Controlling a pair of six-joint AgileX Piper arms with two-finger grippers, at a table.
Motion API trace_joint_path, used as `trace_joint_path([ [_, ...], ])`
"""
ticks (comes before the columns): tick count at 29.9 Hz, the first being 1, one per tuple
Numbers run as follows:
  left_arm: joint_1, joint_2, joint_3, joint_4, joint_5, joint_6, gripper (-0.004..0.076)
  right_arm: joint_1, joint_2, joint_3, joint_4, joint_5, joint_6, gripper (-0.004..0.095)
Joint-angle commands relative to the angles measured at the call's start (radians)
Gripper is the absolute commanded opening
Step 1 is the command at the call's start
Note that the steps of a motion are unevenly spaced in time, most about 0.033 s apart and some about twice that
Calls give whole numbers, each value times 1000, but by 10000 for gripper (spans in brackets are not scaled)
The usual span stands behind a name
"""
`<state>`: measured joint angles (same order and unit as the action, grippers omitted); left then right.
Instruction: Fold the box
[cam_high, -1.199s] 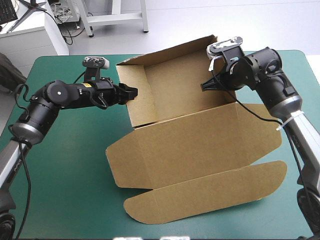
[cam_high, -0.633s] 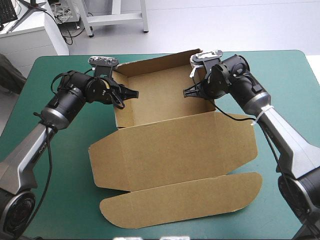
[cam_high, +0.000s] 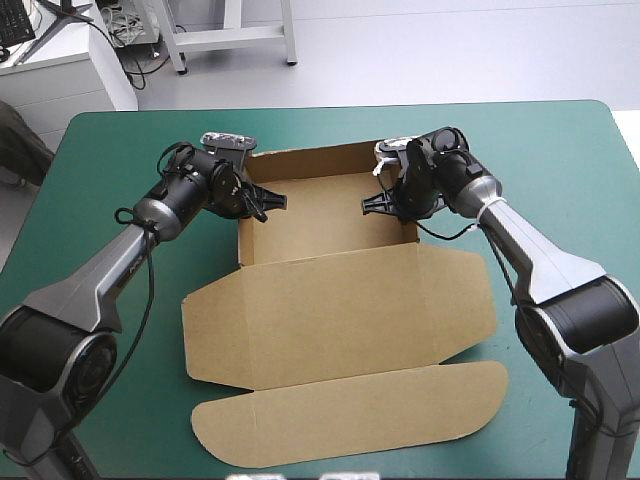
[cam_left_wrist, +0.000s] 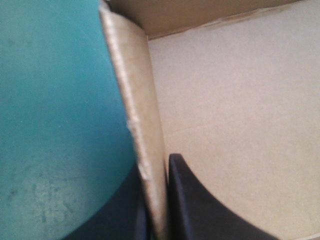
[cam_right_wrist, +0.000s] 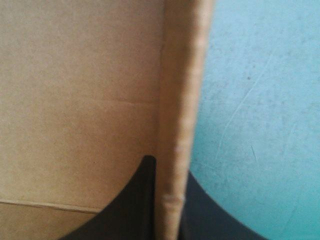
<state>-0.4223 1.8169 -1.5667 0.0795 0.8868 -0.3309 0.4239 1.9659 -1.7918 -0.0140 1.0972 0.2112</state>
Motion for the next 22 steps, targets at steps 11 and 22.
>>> trace_joint_path([
  [11,-23,132,-31,-80,-50,32,-10,-43,69,-36,158,-135,-117,-14],
  [22,-23,155,-37,-80,-20,96,52,-43,88,-36,160,-104,-242,19],
])
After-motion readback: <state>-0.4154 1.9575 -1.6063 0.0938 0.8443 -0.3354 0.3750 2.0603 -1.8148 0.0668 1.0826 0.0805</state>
